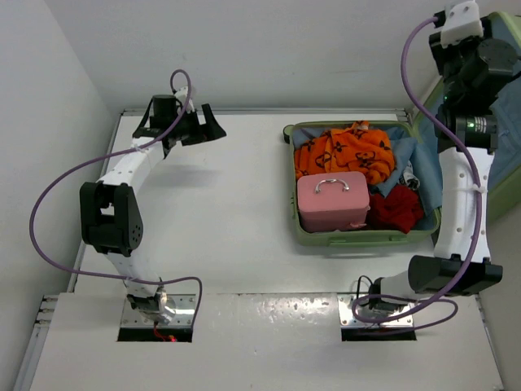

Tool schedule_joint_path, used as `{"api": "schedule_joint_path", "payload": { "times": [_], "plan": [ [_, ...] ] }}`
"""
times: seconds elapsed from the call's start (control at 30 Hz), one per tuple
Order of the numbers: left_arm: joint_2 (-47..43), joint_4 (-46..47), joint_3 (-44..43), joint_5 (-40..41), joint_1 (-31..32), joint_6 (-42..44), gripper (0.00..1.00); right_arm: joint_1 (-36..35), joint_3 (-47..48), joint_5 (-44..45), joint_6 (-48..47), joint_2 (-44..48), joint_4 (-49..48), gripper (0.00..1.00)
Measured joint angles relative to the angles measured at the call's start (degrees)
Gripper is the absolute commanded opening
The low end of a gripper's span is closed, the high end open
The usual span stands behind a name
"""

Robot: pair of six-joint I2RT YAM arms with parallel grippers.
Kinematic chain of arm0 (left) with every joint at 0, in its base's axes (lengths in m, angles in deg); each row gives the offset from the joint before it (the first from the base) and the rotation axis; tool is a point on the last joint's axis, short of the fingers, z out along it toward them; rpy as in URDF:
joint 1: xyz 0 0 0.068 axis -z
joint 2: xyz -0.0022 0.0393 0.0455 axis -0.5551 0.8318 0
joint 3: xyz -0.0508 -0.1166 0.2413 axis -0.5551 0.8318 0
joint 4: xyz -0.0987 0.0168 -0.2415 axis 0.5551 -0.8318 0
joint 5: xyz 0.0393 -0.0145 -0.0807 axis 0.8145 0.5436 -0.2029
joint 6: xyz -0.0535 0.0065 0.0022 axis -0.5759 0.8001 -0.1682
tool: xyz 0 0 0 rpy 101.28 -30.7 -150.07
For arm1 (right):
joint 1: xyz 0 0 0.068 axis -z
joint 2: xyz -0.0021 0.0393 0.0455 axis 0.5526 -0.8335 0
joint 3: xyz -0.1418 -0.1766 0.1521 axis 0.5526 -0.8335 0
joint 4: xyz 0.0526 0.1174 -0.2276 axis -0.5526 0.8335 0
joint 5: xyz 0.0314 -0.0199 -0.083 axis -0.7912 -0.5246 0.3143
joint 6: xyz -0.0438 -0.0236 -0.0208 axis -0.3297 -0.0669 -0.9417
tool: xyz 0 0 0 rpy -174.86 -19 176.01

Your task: Pack the luggage

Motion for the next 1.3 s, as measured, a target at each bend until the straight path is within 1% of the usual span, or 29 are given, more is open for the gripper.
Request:
{"api": "schedule_joint_path", "payload": {
  "times": [0.17,0.3,0.33,0.43,0.53,0.73,0.83,1.0,1.17,1.3],
  "plan": [
    [0.00,-0.07,0.57,0.15,0.37,0.00,0.95,5.14,2.16,4.26,-6.21,0.48,0.94,0.48],
    [-0.02,-0.02,0.61,0.20,0.74,-0.04,0.95,13.11,5.05,5.31,-7.91,0.90,2.34,0.48],
    [-0.02,0.02,0.66,0.20,0.85,-0.07,0.95,15.02,5.16,5.31,-7.91,1.22,2.84,0.50],
    [-0.02,0.15,0.76,0.15,1.05,-0.07,0.95,21.05,5.33,4.85,-7.78,2.34,5.70,0.50],
    [-0.26,0.35,1.16,0.15,1.07,-0.09,0.95,25.55,5.84,2.71,-7.19,2.67,8.96,0.51],
    [-1.77,0.39,2.51,0.13,1.07,-0.20,0.95,31.54,6.03,-1.16,-5.81,2.03,15.80,0.51],
    [-2.16,0.42,2.58,0.11,1.07,-0.28,0.95,32.65,8.74,-3.72,-4.59,0.66,18.93,0.50],
    [-2.16,0.48,2.60,-0.02,1.05,-0.74,0.95,34.03,17.38,-10.73,-0.98,-3.34,28.79,0.50],
    [-2.16,0.79,3.17,-0.48,0.74,-1.62,0.95,34.29,19.96,-20.04,2.80,-3.87,34.80,0.48],
    [-2.16,0.81,3.50,-0.74,0.68,-1.84,0.95,34.32,19.87,-30.16,5.33,-3.56,40.24,0.48]
  ]
}}
